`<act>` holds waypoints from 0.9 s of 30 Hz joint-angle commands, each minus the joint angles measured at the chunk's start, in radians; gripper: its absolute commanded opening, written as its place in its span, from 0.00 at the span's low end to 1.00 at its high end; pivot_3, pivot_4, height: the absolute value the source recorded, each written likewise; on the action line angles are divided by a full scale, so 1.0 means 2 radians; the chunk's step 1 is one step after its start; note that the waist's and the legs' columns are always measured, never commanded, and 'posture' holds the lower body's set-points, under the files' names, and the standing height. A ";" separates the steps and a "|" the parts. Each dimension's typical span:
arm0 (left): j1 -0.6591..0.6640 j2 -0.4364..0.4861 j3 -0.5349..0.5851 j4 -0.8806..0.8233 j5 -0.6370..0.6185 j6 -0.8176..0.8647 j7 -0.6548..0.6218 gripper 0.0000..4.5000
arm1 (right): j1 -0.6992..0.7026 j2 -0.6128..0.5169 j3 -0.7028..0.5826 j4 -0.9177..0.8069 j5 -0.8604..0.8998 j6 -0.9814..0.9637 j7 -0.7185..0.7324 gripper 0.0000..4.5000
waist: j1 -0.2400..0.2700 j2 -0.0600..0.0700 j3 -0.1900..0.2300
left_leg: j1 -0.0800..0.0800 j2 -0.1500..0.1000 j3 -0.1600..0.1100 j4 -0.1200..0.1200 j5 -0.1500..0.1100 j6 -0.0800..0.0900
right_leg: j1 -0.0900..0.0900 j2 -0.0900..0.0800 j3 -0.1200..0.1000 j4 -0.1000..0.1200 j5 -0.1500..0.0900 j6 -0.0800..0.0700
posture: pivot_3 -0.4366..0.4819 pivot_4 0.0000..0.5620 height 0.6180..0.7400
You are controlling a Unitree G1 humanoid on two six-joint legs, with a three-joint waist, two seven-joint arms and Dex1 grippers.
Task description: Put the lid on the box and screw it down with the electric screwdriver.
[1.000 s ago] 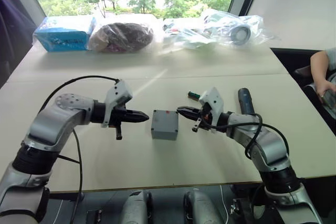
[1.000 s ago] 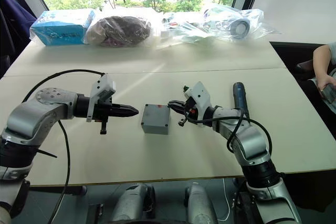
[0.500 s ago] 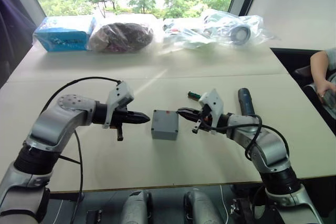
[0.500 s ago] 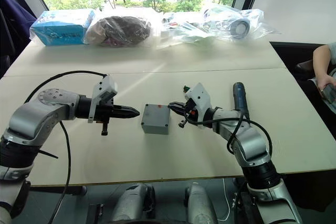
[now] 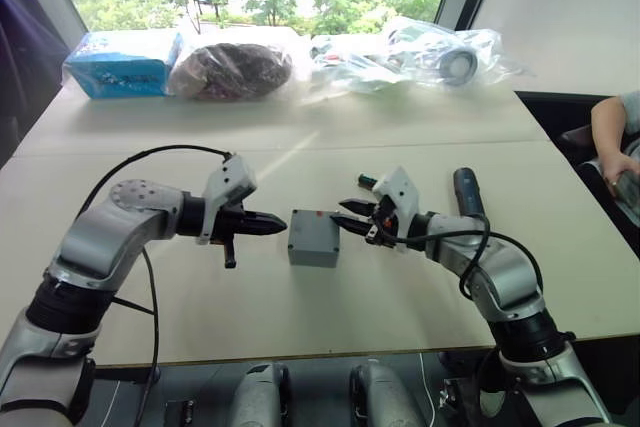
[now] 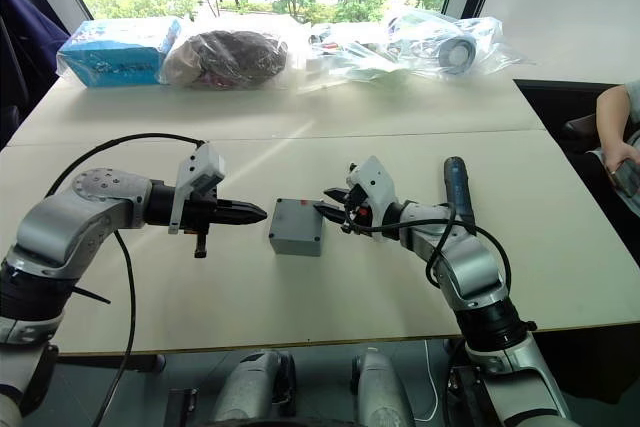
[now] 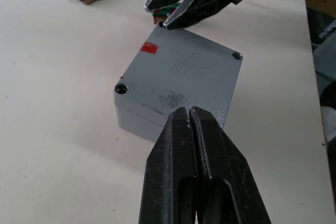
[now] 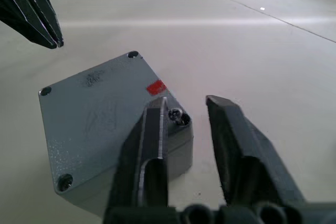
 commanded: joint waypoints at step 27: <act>-0.058 -0.104 -0.052 -0.025 -0.023 -0.051 -0.002 0.00 | -0.239 -0.294 -0.086 0.179 0.120 0.473 -0.029 0.97 | 0.009 0.000 0.000 | 0.000 0.000 0.000 -0.001 0.000 0.000 | -0.001 0.000 0.001 0.000 -0.001 -0.001 | 0.48 0.27 1.00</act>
